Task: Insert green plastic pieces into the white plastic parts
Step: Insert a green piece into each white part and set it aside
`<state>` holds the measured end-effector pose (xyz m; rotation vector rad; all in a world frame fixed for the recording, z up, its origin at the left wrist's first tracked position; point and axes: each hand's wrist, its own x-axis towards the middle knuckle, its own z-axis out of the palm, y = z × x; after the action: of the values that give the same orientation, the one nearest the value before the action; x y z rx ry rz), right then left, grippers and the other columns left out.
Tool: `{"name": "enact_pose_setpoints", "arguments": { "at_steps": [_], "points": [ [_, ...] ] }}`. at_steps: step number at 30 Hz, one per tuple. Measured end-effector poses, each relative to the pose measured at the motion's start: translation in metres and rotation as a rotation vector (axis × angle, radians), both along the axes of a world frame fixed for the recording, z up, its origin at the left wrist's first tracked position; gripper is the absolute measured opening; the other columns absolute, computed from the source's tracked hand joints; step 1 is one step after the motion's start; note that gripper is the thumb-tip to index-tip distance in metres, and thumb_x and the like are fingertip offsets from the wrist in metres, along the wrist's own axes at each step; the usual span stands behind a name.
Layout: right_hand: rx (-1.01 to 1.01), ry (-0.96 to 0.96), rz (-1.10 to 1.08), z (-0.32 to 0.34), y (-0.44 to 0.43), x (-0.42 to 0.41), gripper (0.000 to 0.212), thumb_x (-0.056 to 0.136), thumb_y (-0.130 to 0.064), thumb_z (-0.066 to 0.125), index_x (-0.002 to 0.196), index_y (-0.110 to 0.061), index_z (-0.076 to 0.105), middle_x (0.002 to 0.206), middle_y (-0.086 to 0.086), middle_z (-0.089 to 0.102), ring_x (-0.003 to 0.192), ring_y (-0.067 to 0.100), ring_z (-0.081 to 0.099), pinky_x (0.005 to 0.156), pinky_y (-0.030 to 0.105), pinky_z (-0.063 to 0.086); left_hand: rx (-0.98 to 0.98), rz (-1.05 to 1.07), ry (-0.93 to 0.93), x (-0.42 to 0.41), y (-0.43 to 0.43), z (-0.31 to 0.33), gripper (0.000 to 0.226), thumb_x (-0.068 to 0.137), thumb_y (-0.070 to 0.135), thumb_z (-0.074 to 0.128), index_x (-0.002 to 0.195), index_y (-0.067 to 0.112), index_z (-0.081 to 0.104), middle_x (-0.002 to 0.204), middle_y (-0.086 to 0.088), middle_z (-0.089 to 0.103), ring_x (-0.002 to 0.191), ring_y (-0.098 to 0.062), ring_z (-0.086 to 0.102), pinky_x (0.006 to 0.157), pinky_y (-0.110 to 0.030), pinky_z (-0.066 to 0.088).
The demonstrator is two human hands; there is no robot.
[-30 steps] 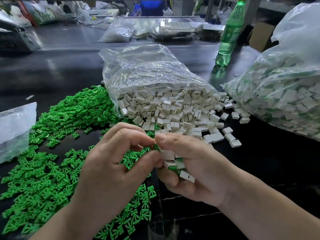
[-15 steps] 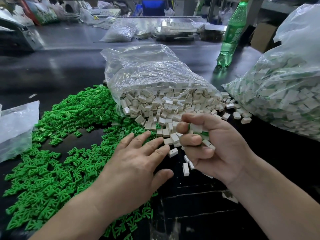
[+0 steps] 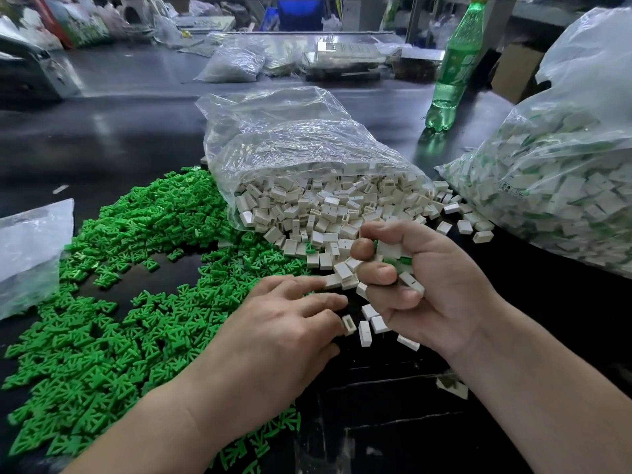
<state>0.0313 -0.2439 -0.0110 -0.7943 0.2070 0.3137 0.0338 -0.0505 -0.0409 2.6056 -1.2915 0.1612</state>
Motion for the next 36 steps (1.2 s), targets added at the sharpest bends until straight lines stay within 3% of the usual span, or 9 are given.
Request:
{"name": "enact_pose_setpoints", "arguments": {
  "at_steps": [4, 9, 14, 17, 20, 22, 26, 32, 36],
  "points": [
    [-0.033, 0.012, 0.012, -0.001, 0.002, 0.000, 0.023, 0.074, -0.013, 0.065, 0.092, -0.011, 0.051, 0.075, 0.004, 0.056, 0.045, 0.009, 0.047, 0.027, 0.015, 0.030, -0.063, 0.003, 0.026, -0.004, -0.002, 0.001, 0.020, 0.091, 0.042, 0.056, 0.095, 0.026, 0.067, 0.121, 0.014, 0.067, 0.123, -0.012, 0.056, 0.102, -0.035, 0.040],
    [-0.040, 0.003, 0.007, -0.002, 0.000, 0.000, 0.023, 0.075, -0.013, 0.066, 0.093, -0.011, 0.052, 0.075, 0.004, 0.056, 0.045, 0.009, 0.047, 0.027, 0.015, 0.031, -0.015, -0.061, -0.007, -0.005, -0.004, 0.001, 0.043, 0.095, 0.037, 0.046, 0.137, 0.031, 0.055, 0.140, 0.017, 0.055, 0.134, -0.009, 0.044, 0.106, -0.032, 0.035],
    [-0.083, -0.001, 0.013, -0.002, 0.001, 0.000, 0.021, 0.076, -0.014, 0.065, 0.091, -0.012, 0.051, 0.075, 0.004, 0.056, 0.046, 0.008, 0.048, 0.028, 0.015, 0.030, -0.042, -0.027, -0.024, -0.005, -0.002, 0.001, 0.026, 0.094, 0.037, 0.049, 0.109, 0.031, 0.069, 0.105, 0.015, 0.068, 0.096, -0.013, 0.060, 0.080, -0.037, 0.048],
    [-0.114, 0.000, 0.014, -0.002, 0.002, 0.000, 0.017, 0.078, -0.013, 0.064, 0.090, -0.012, 0.052, 0.075, 0.004, 0.057, 0.046, 0.009, 0.048, 0.028, 0.015, 0.030, -0.129, 0.024, -0.075, -0.004, -0.001, 0.001, 0.012, 0.094, 0.023, 0.060, 0.100, 0.023, 0.070, 0.092, 0.009, 0.068, 0.081, -0.017, 0.060, 0.072, -0.039, 0.049],
    [-0.142, -0.013, 0.012, -0.001, 0.003, -0.001, 0.014, 0.077, -0.011, 0.063, 0.088, -0.011, 0.056, 0.074, 0.005, 0.058, 0.045, 0.011, 0.048, 0.028, 0.016, 0.030, -0.234, 0.107, -0.099, -0.001, 0.002, 0.005, 0.015, 0.091, 0.019, 0.067, 0.105, 0.017, 0.072, 0.095, 0.006, 0.069, 0.084, -0.016, 0.060, 0.080, -0.024, 0.047],
    [-0.159, -0.028, 0.005, 0.000, 0.003, -0.003, 0.016, 0.073, -0.010, 0.064, 0.088, -0.011, 0.060, 0.073, 0.006, 0.058, 0.045, 0.012, 0.047, 0.029, 0.016, 0.029, -0.241, 0.151, -0.071, 0.001, 0.007, 0.011, 0.023, 0.091, 0.034, 0.061, 0.106, 0.021, 0.073, 0.099, 0.009, 0.067, 0.089, -0.013, 0.057, 0.080, -0.016, 0.037],
    [-0.194, -0.030, 0.023, -0.001, 0.003, -0.004, 0.012, 0.082, -0.009, 0.063, 0.092, -0.008, 0.068, 0.072, 0.006, 0.058, 0.045, 0.011, 0.048, 0.030, 0.016, 0.030, -0.041, 0.165, 0.011, -0.005, 0.018, 0.013, 0.038, 0.086, 0.060, 0.046, 0.103, 0.035, 0.070, 0.101, 0.017, 0.059, 0.095, -0.009, 0.053, 0.079, -0.024, 0.040],
    [-0.237, -0.075, 0.115, -0.001, 0.003, -0.006, 0.015, 0.077, -0.022, 0.073, 0.085, -0.011, 0.065, 0.075, 0.004, 0.058, 0.046, 0.009, 0.047, 0.030, 0.017, 0.030, 0.007, 0.146, 0.036, -0.007, 0.016, 0.012, 0.024, 0.089, 0.048, 0.048, 0.088, 0.033, 0.067, 0.089, 0.016, 0.056, 0.084, -0.011, 0.052, 0.076, -0.034, 0.048],
    [-0.297, -0.120, 0.158, 0.000, 0.003, -0.008, 0.014, 0.081, -0.023, 0.073, 0.082, -0.014, 0.061, 0.075, 0.004, 0.057, 0.045, 0.010, 0.047, 0.031, 0.016, 0.030, -0.197, 0.234, 0.052, -0.009, 0.016, 0.013, 0.017, 0.092, 0.048, 0.051, 0.092, 0.035, 0.061, 0.082, 0.019, 0.059, 0.081, -0.003, 0.055, 0.072, -0.015, 0.046]
  ]
}}
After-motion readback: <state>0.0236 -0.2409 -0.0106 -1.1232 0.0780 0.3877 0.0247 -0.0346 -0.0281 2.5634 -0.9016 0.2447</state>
